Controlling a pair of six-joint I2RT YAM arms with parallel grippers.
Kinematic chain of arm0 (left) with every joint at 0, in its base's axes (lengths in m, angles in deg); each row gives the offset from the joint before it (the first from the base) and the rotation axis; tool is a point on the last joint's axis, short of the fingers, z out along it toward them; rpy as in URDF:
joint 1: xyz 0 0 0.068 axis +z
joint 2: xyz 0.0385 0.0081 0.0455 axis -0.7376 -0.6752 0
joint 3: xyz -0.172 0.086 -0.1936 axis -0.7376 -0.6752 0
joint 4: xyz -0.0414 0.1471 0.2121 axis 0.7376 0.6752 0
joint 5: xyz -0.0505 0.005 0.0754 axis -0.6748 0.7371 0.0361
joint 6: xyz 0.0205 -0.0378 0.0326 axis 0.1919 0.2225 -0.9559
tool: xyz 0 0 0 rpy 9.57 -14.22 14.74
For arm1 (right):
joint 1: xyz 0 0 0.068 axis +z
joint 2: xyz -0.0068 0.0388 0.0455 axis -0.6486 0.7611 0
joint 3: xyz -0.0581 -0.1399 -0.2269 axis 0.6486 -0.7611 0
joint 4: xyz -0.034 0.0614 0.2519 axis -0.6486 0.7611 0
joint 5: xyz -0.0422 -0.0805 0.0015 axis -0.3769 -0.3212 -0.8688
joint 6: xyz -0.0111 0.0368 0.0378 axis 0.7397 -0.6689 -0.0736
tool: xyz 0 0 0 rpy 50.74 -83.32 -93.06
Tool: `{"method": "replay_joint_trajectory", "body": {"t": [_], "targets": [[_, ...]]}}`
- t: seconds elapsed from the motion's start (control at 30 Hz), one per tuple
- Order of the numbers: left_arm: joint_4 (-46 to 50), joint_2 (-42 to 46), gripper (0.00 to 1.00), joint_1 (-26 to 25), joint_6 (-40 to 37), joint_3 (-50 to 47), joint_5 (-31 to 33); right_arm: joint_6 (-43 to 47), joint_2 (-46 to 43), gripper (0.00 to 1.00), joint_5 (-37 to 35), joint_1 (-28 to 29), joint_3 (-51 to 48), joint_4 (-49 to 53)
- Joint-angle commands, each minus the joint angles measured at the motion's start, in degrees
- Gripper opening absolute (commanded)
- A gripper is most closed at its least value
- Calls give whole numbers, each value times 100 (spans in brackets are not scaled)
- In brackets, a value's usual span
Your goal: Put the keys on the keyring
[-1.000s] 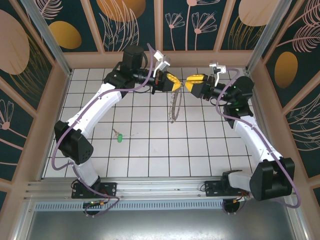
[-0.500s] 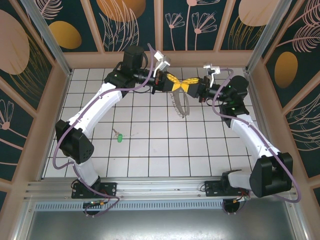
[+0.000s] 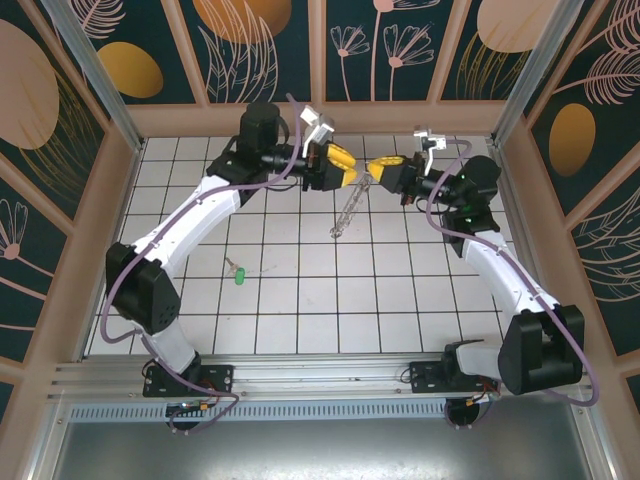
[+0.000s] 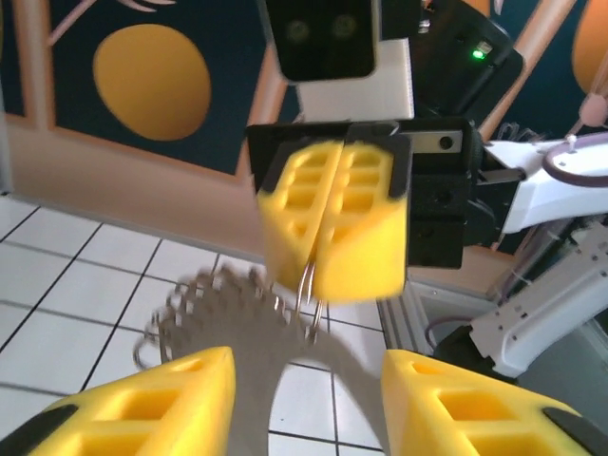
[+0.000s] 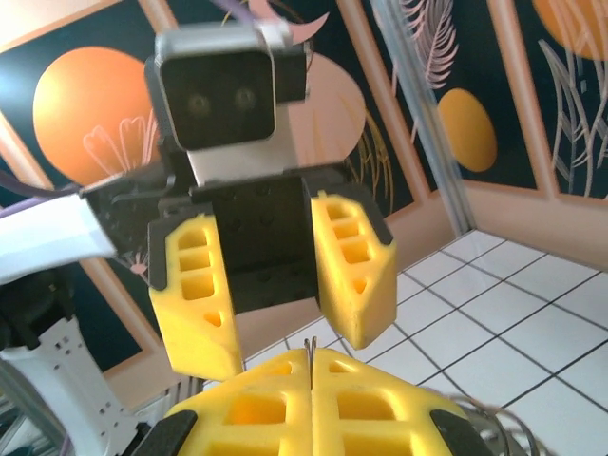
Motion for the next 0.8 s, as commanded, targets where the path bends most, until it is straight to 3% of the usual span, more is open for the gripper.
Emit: {"method": "replay_joint_trajectory", "body": {"t": [0.0,0.53,0.77], "targets": [[-1798,510,50,98,1086,-619,507,-450,-212,0,-266,-33,-43,-1076],[-6276,44,42,82,4510,-1577,757,-1808,380,0,-1677,429,-221,-3501],[-6979,-234,41,14,5014,-1636,853,-2270,769,0,-1931,533,-150,-4112]]}}
